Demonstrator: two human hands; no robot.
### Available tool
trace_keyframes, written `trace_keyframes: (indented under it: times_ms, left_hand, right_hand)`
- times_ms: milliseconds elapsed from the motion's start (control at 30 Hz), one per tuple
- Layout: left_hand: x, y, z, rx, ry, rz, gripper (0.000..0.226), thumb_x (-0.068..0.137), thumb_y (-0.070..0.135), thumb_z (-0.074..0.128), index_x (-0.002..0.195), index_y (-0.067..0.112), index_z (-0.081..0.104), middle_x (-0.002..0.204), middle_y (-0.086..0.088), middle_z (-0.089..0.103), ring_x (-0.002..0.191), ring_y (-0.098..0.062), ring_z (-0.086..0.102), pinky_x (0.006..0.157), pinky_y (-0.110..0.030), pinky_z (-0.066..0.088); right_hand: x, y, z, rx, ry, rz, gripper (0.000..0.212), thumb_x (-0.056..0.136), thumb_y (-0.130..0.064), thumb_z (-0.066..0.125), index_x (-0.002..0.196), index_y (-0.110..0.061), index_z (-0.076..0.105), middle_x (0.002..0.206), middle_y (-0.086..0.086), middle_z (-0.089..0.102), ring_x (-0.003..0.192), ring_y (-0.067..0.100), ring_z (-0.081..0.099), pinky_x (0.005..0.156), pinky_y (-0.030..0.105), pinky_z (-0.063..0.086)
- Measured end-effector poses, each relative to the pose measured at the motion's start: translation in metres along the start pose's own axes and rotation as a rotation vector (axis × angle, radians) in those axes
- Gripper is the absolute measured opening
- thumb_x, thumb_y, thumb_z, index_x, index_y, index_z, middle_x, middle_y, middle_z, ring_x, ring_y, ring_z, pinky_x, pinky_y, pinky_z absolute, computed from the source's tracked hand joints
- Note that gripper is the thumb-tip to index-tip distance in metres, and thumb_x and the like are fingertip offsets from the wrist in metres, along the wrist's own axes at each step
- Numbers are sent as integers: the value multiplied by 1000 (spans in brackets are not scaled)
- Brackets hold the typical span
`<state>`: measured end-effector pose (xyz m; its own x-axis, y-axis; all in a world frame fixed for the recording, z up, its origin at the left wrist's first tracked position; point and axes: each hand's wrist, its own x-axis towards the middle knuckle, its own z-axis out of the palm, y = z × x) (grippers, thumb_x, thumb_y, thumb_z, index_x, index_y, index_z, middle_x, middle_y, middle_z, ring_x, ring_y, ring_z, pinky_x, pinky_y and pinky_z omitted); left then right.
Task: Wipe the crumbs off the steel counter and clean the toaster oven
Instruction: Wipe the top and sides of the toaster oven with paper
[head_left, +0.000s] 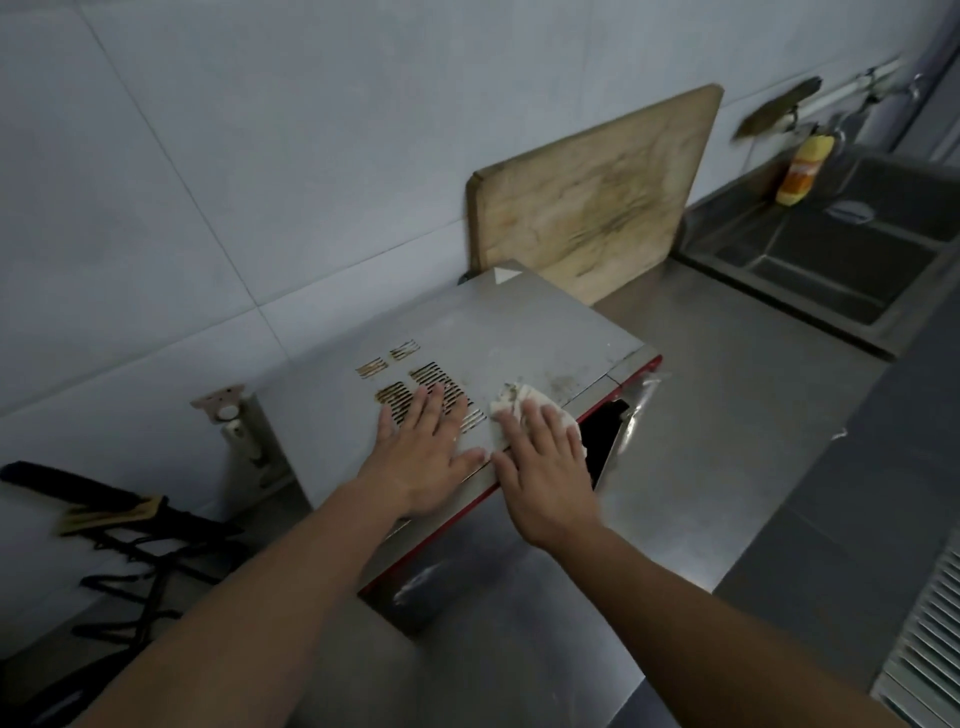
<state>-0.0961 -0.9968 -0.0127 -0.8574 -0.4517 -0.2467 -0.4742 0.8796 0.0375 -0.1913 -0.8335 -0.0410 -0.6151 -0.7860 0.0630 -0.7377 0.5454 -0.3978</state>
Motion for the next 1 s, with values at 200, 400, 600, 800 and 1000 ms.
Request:
trace_keyframes:
  times_ms: [200, 400, 600, 800, 1000]
  left_hand:
    - [-8, -12, -2, 71, 16, 69, 64, 97, 64, 6, 150, 42, -21, 159, 9, -28, 145, -12, -29, 120, -46, -11]
    - [-5, -10, 0, 61, 15, 44, 63, 93, 68, 5, 148, 49, -21, 159, 14, -27, 145, -9, -28, 121, -44, -9]
    - [-5, -10, 3, 61, 48, 14, 59, 94, 66, 9, 144, 56, -20, 157, 18, -28, 144, -6, -28, 121, -40, -10]
    - [-2, -14, 6, 29, 73, 29, 59, 91, 70, 9, 143, 60, -17, 158, 17, -26, 145, -6, -27, 122, -42, -8]
    - [-1, -16, 5, 49, 24, 43, 65, 87, 72, -2, 146, 52, -22, 157, 14, -31, 145, -10, -30, 121, -45, -9]
  right_hand:
    - [16, 13, -6, 2, 28, 28, 60, 103, -52, 11, 157, -27, 2, 165, -6, -2, 146, 7, -17, 121, 40, -10]
    - [60, 56, -18, -39, 65, 79, 58, 103, -47, 15, 157, -25, 12, 165, -2, 7, 151, 18, -2, 121, 44, -3]
    - [58, 46, -4, 140, 289, 175, 50, 104, -37, 27, 152, -21, 33, 161, 1, 24, 151, 21, 8, 122, 45, 1]
    - [-16, 5, 29, 533, 259, 112, 60, 105, -41, 32, 156, -30, 1, 161, -17, -15, 146, 4, -23, 120, 30, 0]
    - [-39, -45, 43, 827, 315, 263, 72, 103, -44, 36, 153, -33, -14, 153, -28, -31, 142, -9, -18, 101, 2, 12]
